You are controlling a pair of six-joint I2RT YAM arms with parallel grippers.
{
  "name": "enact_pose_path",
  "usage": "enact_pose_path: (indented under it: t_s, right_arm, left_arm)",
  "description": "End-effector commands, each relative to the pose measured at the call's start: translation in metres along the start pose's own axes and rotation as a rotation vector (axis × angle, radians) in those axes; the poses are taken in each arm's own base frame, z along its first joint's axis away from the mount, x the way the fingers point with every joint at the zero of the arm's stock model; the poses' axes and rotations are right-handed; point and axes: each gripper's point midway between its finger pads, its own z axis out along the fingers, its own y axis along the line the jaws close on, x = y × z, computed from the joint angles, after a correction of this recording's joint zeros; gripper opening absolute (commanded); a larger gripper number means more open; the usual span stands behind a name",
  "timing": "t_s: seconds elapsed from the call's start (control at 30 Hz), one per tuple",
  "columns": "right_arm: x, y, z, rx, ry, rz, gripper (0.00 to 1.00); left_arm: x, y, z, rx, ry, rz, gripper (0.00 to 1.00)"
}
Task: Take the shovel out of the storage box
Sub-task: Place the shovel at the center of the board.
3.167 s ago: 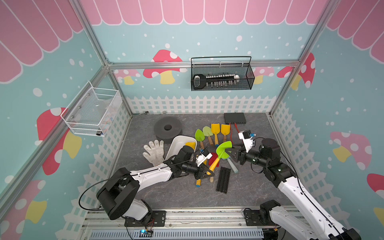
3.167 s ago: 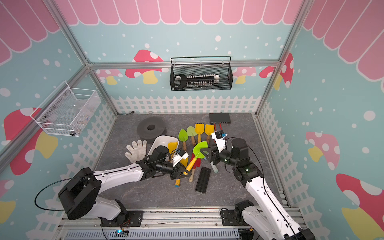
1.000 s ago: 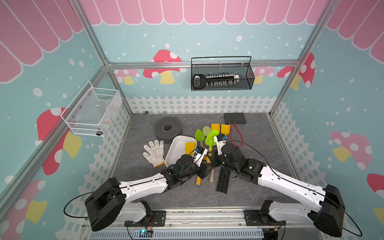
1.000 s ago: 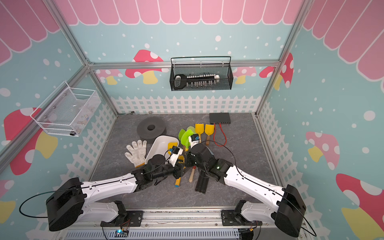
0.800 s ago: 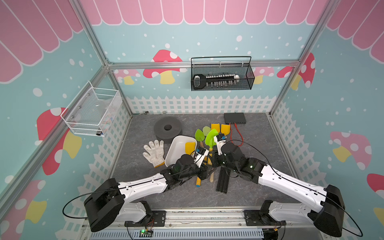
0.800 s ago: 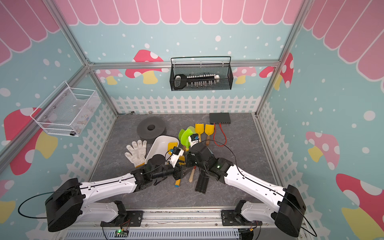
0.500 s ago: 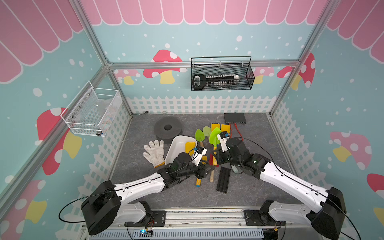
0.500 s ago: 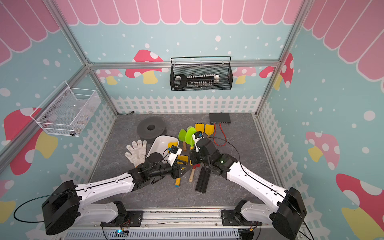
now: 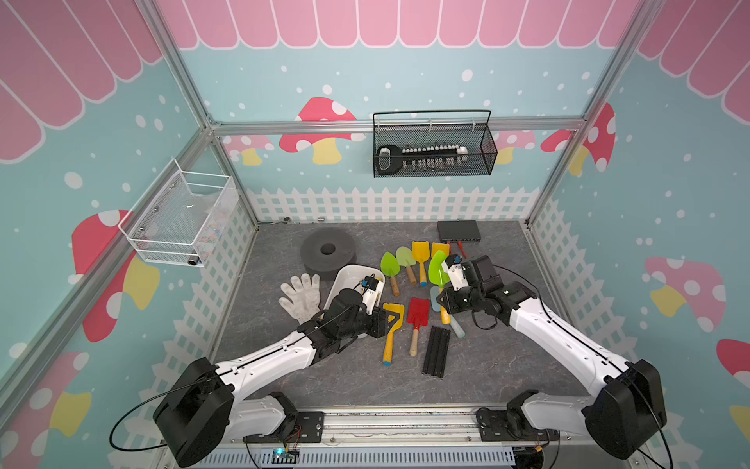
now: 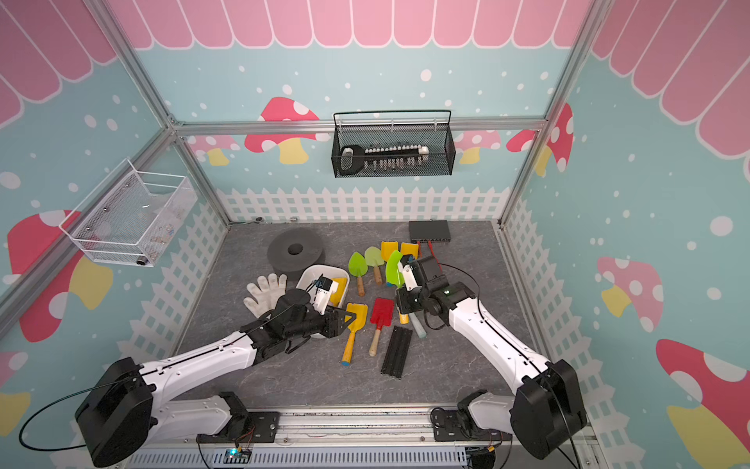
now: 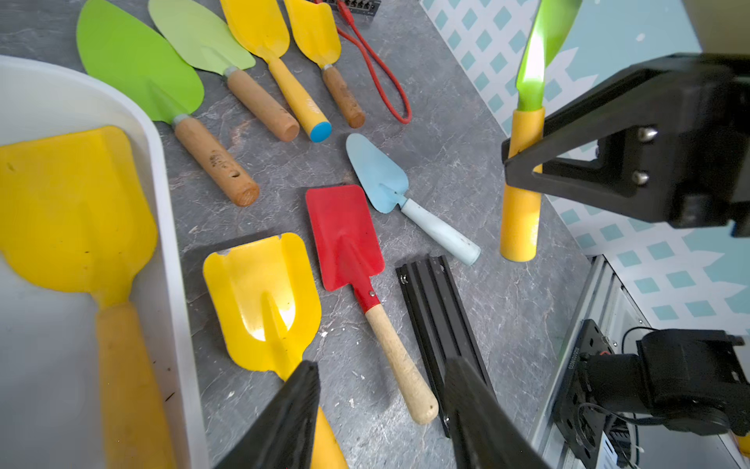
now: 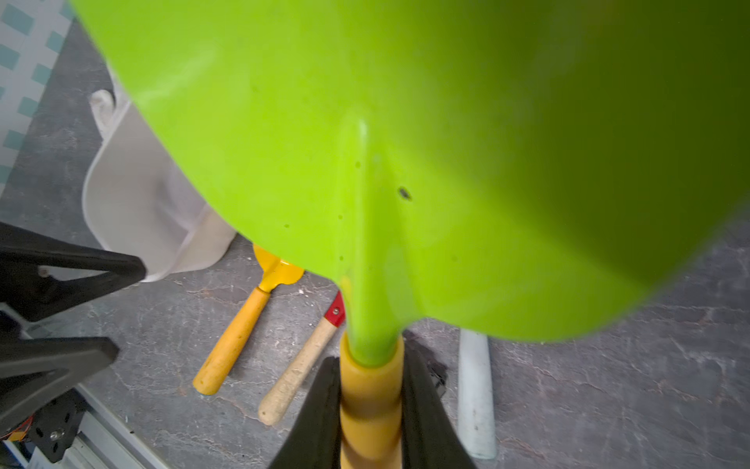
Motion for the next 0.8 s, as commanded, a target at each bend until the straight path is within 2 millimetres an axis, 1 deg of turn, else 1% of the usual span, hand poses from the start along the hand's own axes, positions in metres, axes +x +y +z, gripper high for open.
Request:
enact_pose_path:
  t_s: [0.0,0.1,0.2,0.4,0.6,0.77]
  right_arm:
    - [0.012,-0.015,0.004,-0.004,0.064,0.001,0.1]
    - [0.02,-0.04,0.012,0.05,0.104,0.034,0.14]
    - [0.03,-0.062,0.02,0.106,0.149,0.058,0.14]
    - [0.049,-0.099,0.031,0.189,0.238,0.112,0.15]
    - [0.063,-0.123,0.039,0.244,0.296,0.143,0.14]
    - [0.071,-0.13,0.05,0.221,0.334,0.178,0.14]
  left_arm:
    - [-0.007,0.005,-0.003,-0.039,-0.002,-0.02,0.53]
    - [-0.007,0.007,-0.004,-0.049,-0.005,-0.023,0.53]
    - [-0.007,0.009,-0.004,-0.056,-0.004,-0.026,0.53]
    - [-0.003,0.011,0.0,-0.059,0.014,-0.04,0.54]
    - [-0.004,0.013,-0.001,-0.067,0.013,-0.042,0.53]
    - [-0.003,0.014,-0.001,-0.076,0.015,-0.044,0.54]
